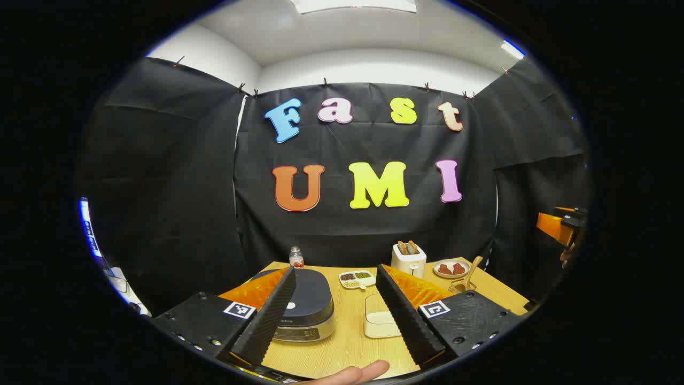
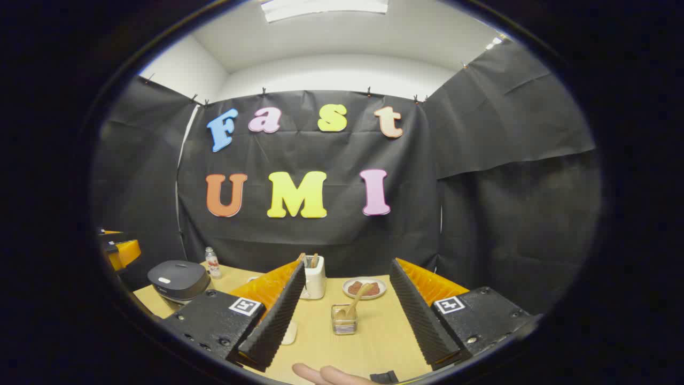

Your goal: Close the left gripper, press the button to open the rice cooker; take a wooden spoon from the chopstick holder with the right hand, scoop a spoonful of rice and pour it into the rice cooker, then put the wooden spoon back into the chopstick holder.

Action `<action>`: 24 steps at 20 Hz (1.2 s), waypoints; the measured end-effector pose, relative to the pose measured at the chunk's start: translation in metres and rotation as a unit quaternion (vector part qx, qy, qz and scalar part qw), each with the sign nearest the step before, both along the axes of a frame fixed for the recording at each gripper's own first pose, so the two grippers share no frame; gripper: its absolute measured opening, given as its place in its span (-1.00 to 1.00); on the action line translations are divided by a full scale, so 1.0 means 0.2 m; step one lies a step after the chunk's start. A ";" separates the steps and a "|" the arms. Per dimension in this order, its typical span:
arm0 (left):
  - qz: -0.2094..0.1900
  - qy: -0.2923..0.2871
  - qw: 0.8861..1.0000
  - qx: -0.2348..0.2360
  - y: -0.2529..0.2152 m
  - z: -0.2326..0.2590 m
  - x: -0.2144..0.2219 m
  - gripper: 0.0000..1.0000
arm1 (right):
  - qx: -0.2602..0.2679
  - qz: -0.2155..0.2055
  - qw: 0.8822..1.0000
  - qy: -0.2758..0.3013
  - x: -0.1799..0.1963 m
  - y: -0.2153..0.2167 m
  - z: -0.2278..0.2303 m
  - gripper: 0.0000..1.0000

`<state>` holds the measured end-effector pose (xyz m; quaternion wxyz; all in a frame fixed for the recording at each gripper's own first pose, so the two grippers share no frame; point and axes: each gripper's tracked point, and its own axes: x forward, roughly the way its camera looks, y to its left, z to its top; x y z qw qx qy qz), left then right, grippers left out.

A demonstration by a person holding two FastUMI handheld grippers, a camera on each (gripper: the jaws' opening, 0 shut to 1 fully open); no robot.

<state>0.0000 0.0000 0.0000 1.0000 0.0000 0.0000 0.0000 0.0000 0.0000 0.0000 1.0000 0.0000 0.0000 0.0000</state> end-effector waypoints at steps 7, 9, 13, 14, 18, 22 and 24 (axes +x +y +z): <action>-0.002 -0.005 1.000 -0.015 -0.01 0.01 -0.01 0.92 | 0.004 -0.006 1.000 0.000 -0.01 -0.03 -0.02 0.92; -0.009 -0.005 1.000 -0.024 -0.04 0.01 0.00 0.92 | 0.006 -0.006 1.000 0.000 -0.01 -0.03 -0.02 1.00; -0.020 -0.012 1.000 -0.014 -0.08 0.03 -0.02 0.91 | -0.007 -0.001 1.000 -0.001 -0.02 -0.03 -0.02 1.00; -0.018 -0.012 1.000 -0.011 -0.07 0.03 -0.03 0.91 | -0.007 -0.004 1.000 -0.001 -0.02 -0.03 -0.02 0.92; -0.015 -0.009 1.000 -0.002 -0.08 0.00 -0.04 0.91 | -0.009 -0.018 1.000 -0.005 -0.02 -0.05 -0.04 1.00; -0.016 -0.010 1.000 0.002 -0.07 -0.02 -0.03 0.92 | -0.007 -0.007 1.000 -0.011 -0.04 -0.01 -0.03 0.92; -0.016 -0.006 1.000 -0.001 -0.06 -0.05 -0.03 0.92 | -0.011 -0.007 1.000 -0.015 -0.05 0.00 -0.04 0.92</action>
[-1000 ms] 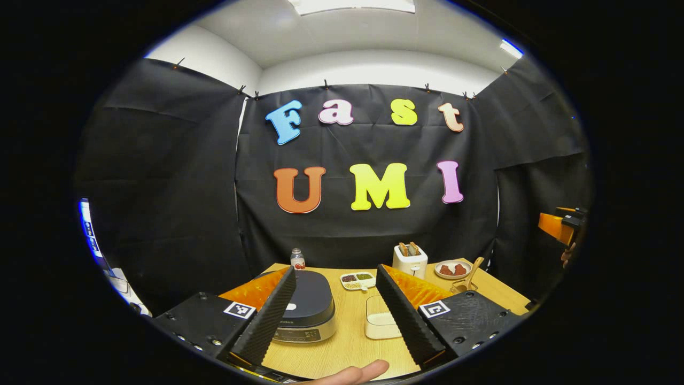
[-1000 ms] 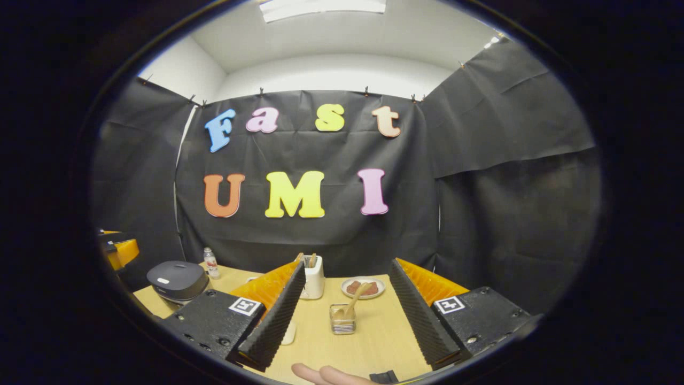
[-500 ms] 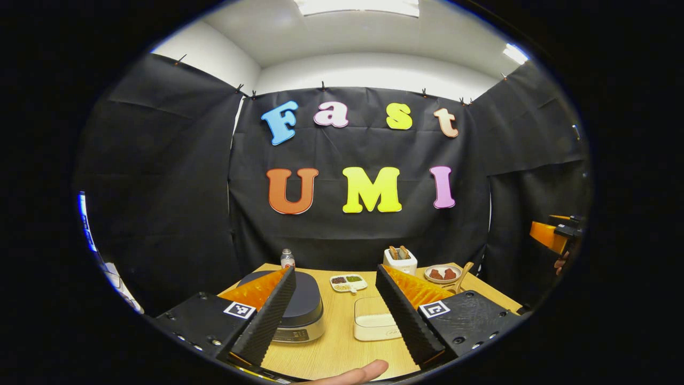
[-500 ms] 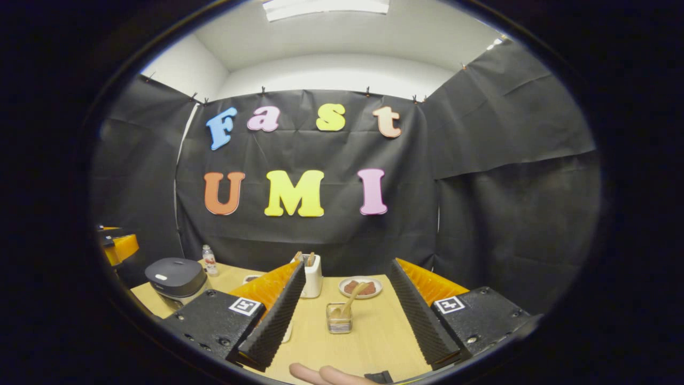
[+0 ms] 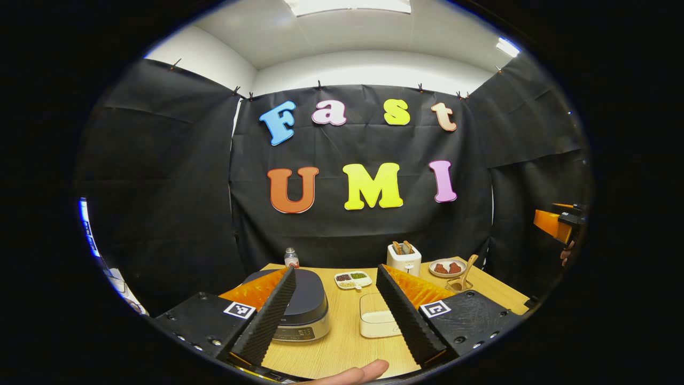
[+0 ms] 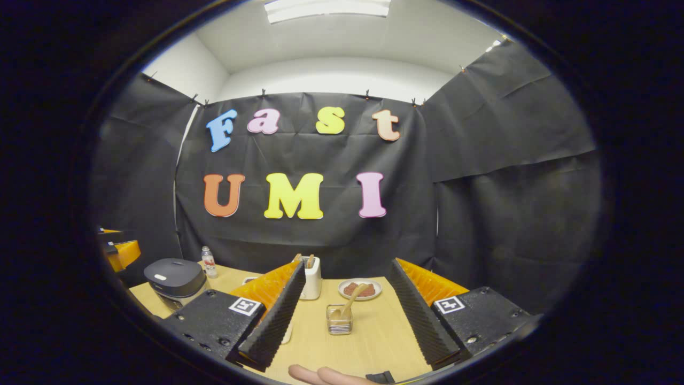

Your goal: Close the left gripper, press the button to open the rice cooker; take a wooden spoon from the chopstick holder with the right hand, scoop a spoonful of rice and pour it into the rice cooker, then put the wooden spoon back into the chopstick holder.

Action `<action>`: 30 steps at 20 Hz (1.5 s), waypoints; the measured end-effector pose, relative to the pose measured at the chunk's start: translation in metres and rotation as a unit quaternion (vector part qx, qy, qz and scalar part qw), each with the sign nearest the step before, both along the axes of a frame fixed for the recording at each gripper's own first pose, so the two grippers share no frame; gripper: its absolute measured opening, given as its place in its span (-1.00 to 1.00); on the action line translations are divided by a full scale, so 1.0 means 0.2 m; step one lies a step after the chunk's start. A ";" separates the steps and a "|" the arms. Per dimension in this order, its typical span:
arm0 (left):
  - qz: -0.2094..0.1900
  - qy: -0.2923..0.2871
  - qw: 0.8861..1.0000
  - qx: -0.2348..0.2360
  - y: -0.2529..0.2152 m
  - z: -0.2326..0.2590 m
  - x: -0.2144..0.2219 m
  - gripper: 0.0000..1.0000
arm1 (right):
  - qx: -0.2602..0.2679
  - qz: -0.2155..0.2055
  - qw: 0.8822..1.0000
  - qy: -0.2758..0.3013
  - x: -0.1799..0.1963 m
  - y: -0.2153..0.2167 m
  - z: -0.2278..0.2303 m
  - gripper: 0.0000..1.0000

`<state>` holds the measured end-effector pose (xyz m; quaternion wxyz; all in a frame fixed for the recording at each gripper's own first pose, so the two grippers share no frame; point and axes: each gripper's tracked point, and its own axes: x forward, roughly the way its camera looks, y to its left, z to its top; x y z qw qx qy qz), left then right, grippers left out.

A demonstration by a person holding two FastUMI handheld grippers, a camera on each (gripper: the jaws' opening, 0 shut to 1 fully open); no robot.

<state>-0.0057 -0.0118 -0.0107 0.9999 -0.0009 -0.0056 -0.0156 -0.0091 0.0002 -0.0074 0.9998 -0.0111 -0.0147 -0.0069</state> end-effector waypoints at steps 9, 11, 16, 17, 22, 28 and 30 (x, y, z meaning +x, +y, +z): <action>-0.010 0.001 1.000 -0.007 0.03 -0.04 0.00 0.92 | -0.004 0.009 1.000 0.001 -0.01 0.08 -0.06 0.90; -0.013 0.003 1.000 -0.014 0.03 -0.05 0.02 0.92 | -0.001 0.011 1.000 0.003 0.01 0.08 -0.07 0.92; -0.023 0.009 0.999 -0.026 0.02 -0.08 0.06 0.93 | 0.001 0.017 1.000 0.004 0.02 0.08 -0.09 0.92; -0.023 0.009 0.999 -0.025 0.02 -0.08 0.06 0.93 | 0.001 0.019 1.000 0.004 0.03 0.08 -0.10 0.92; -0.025 0.006 0.999 -0.027 0.01 -0.08 0.08 0.93 | 0.003 0.022 1.000 0.001 0.04 0.07 -0.10 0.92; -0.009 0.011 1.000 -0.021 0.05 -0.10 0.14 0.92 | 0.006 0.028 1.000 -0.001 0.07 0.08 -0.12 0.92; 0.015 0.031 0.999 -0.014 0.11 -0.16 0.19 0.92 | 0.005 0.029 1.000 -0.002 0.09 0.08 -0.14 1.00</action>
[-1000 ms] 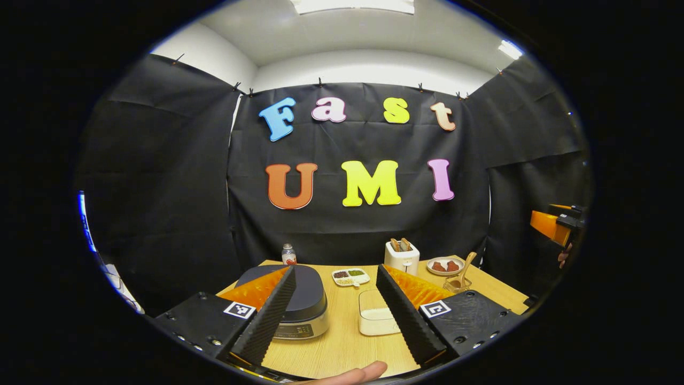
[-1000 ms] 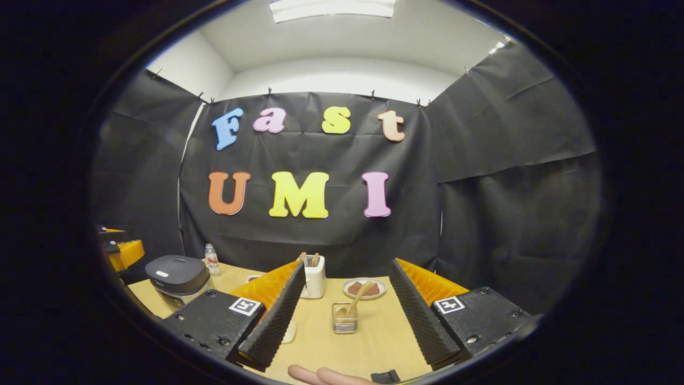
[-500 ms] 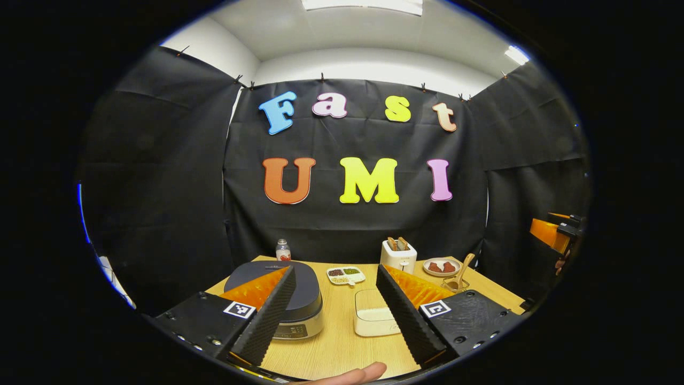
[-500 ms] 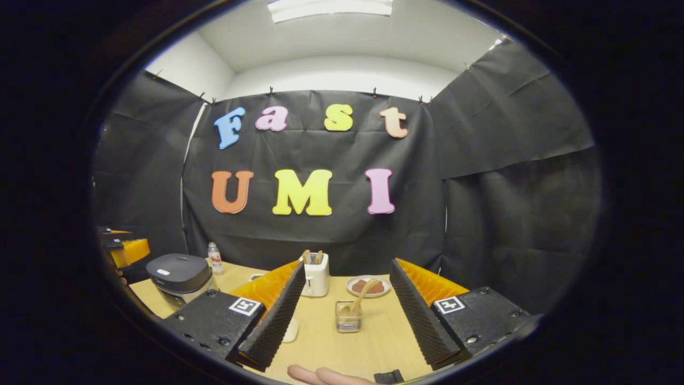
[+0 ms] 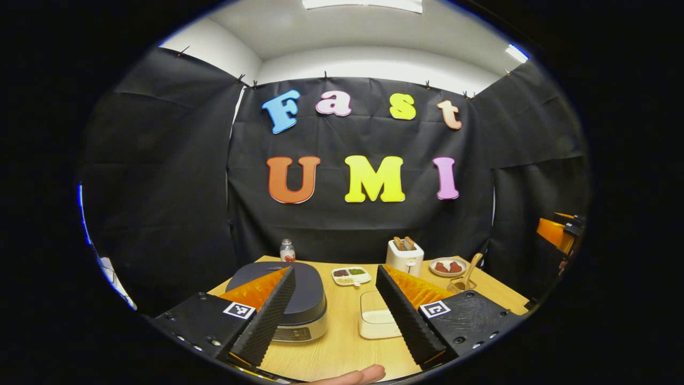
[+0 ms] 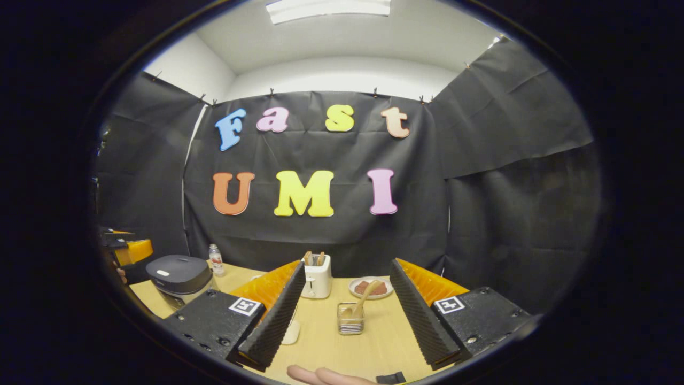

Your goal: Close the left gripper, press the button to open the rice cooker; take a wooden spoon from the chopstick holder with the right hand, scoop a spoonful of rice and pour it into the rice cooker, then put the wooden spoon back into the chopstick holder.

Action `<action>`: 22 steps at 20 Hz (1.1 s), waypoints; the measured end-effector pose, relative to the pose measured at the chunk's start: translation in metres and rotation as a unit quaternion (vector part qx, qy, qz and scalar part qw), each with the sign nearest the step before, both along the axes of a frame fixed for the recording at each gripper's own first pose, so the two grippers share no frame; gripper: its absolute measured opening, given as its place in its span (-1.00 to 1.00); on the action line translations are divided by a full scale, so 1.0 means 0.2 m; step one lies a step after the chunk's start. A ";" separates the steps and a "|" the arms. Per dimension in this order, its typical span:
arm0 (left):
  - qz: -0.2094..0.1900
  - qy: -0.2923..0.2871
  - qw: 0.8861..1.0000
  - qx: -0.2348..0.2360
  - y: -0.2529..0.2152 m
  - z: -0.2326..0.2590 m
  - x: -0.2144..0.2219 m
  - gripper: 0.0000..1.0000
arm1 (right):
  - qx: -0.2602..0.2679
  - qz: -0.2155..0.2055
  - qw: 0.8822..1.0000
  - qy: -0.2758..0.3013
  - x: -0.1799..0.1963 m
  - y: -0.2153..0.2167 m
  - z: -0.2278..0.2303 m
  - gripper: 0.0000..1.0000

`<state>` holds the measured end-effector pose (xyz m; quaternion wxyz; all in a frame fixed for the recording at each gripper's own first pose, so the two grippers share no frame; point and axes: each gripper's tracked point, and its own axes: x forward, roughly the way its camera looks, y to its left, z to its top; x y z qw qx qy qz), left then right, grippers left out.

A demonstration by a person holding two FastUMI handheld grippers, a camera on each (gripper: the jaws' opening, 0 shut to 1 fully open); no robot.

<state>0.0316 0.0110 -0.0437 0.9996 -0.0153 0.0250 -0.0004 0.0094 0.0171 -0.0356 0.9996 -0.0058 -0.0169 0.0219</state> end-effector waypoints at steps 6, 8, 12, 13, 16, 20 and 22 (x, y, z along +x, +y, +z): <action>-0.008 0.048 0.999 -0.022 0.02 -0.16 0.12 0.09 | 0.002 0.000 1.000 0.010 0.06 0.00 -0.08 1.00; 0.001 0.056 0.998 -0.013 0.04 -0.19 0.16 0.06 | 0.006 0.001 1.000 0.015 0.08 0.00 -0.11 1.00; 0.041 0.086 0.995 -0.005 0.19 -0.27 0.22 -0.77 | -0.001 0.003 1.000 0.025 0.11 0.00 -0.18 1.00; 0.043 0.104 0.994 -0.013 0.21 -0.31 0.25 -0.87 | -0.002 0.002 1.000 0.025 0.11 -0.01 -0.19 1.00; 0.052 0.169 0.984 -0.019 0.29 -0.48 0.28 -1.00 | 0.003 0.004 1.000 0.030 0.12 0.00 -0.22 1.00; 0.066 0.218 0.974 -0.018 0.39 -0.59 0.37 -1.00 | 0.002 0.003 0.999 0.043 0.16 -0.02 -0.29 0.92; 0.075 0.229 0.970 -0.016 0.44 -0.62 0.40 -1.00 | 0.001 0.003 0.999 0.048 0.16 -0.02 -0.31 0.92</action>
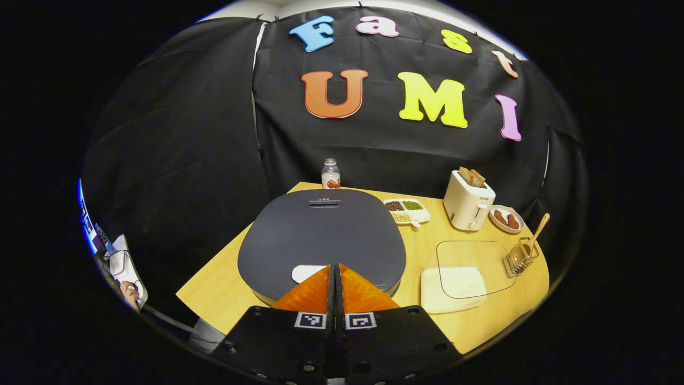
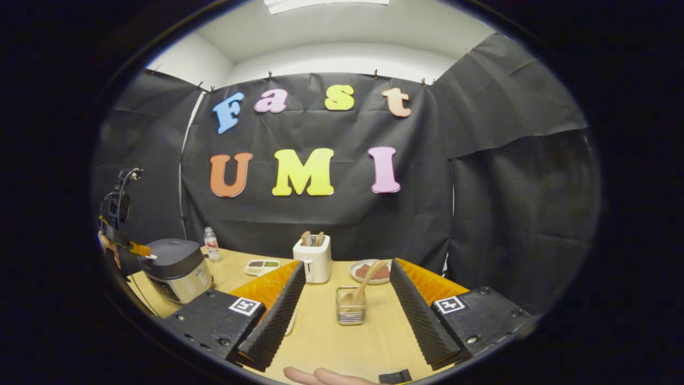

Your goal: Close the left gripper, press the button to open the rice cooker; take a wooden spoon from the chopstick holder with the right hand, scoop a spoonful of rice and pour it into the rice cooker, then put the wooden spoon back into the chopstick holder.

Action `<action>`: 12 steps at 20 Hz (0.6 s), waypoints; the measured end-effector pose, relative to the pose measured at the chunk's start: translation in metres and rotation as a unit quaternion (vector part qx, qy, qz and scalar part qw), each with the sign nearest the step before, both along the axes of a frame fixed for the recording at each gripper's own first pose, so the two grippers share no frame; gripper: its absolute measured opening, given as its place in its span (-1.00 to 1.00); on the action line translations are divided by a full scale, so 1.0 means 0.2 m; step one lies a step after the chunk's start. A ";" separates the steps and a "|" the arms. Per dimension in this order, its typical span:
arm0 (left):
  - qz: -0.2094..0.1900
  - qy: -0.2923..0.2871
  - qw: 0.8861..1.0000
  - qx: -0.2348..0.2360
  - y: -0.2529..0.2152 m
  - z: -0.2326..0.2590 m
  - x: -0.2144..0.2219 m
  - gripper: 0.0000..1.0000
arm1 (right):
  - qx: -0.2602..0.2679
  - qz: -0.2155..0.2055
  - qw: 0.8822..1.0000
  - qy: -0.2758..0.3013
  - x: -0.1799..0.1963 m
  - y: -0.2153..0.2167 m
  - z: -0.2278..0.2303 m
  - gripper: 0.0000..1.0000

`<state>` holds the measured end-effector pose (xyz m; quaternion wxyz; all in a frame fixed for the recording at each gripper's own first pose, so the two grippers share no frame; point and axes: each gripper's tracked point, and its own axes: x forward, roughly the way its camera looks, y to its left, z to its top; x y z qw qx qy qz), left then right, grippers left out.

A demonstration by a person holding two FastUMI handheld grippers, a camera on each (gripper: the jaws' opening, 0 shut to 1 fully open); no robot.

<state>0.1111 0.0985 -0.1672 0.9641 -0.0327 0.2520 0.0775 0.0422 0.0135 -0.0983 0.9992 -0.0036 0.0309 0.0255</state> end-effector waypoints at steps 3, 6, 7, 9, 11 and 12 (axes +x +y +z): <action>-0.005 0.002 1.000 -0.007 0.01 -0.01 0.02 -1.00 | -0.001 0.000 1.000 0.005 0.01 -0.01 -0.03 1.00; -0.010 0.015 1.000 -0.002 0.01 -0.04 0.02 -1.00 | 0.000 0.000 1.000 0.008 0.02 -0.01 -0.04 1.00; -0.012 0.023 1.000 0.001 0.02 -0.06 0.03 -1.00 | -0.001 0.000 1.000 0.008 0.02 -0.01 -0.03 1.00; -0.012 0.028 0.999 0.013 0.02 -0.06 0.03 -1.00 | -0.003 0.000 1.000 0.006 0.01 -0.02 -0.03 1.00; -0.005 0.034 0.999 0.011 0.02 -0.07 0.04 -1.00 | -0.004 -0.001 1.000 0.003 -0.01 -0.02 -0.02 1.00; -0.004 0.031 0.999 0.016 0.02 -0.07 0.03 -1.00 | -0.005 -0.001 1.000 0.001 -0.02 -0.02 -0.02 1.00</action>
